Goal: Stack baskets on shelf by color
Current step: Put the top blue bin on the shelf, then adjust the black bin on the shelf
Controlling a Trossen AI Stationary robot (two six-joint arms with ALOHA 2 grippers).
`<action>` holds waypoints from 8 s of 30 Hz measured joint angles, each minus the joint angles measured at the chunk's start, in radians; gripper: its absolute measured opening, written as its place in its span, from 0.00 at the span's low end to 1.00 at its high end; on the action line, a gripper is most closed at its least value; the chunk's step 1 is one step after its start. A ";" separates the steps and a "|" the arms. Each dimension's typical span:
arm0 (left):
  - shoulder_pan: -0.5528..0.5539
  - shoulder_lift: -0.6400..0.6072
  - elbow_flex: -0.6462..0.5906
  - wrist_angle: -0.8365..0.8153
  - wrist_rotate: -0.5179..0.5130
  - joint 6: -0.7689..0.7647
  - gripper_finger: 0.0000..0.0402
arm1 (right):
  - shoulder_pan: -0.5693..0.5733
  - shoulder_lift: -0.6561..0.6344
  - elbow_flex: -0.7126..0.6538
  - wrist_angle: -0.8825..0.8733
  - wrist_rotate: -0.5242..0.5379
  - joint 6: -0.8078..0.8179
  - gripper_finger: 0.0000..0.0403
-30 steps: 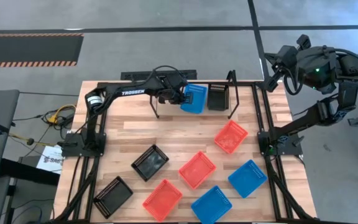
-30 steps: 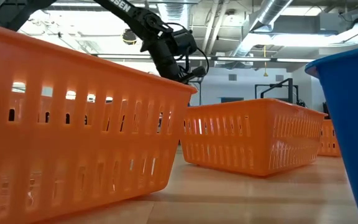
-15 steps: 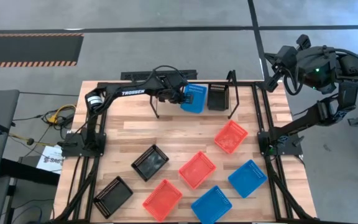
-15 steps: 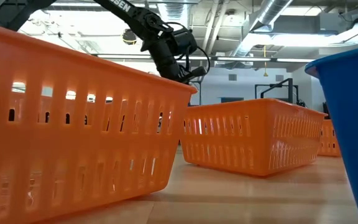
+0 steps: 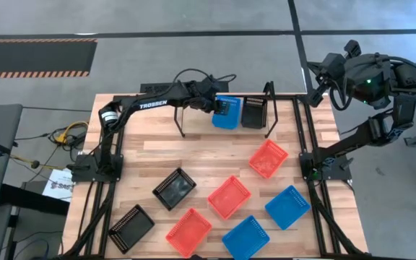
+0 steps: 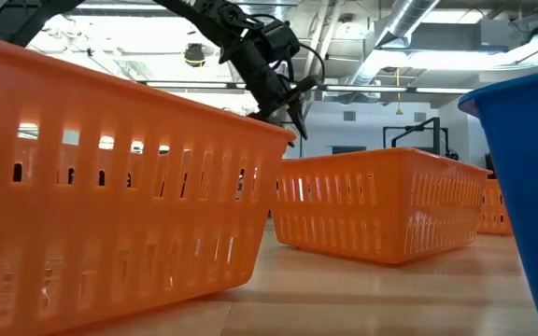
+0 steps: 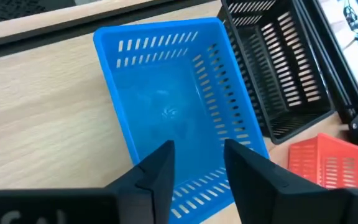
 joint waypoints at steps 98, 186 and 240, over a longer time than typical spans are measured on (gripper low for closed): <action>-0.586 -0.879 -0.254 -0.782 -0.843 -0.119 0.00 | -0.419 0.831 -0.214 0.416 -0.708 0.227 0.00; -0.630 -0.879 -0.253 -0.783 -0.831 -0.134 0.00 | -0.310 0.950 -0.214 0.705 -0.893 0.237 0.00; -0.630 -0.879 -0.253 -0.783 -0.830 -0.117 0.00 | -0.339 0.794 -0.214 0.397 -0.624 0.194 0.00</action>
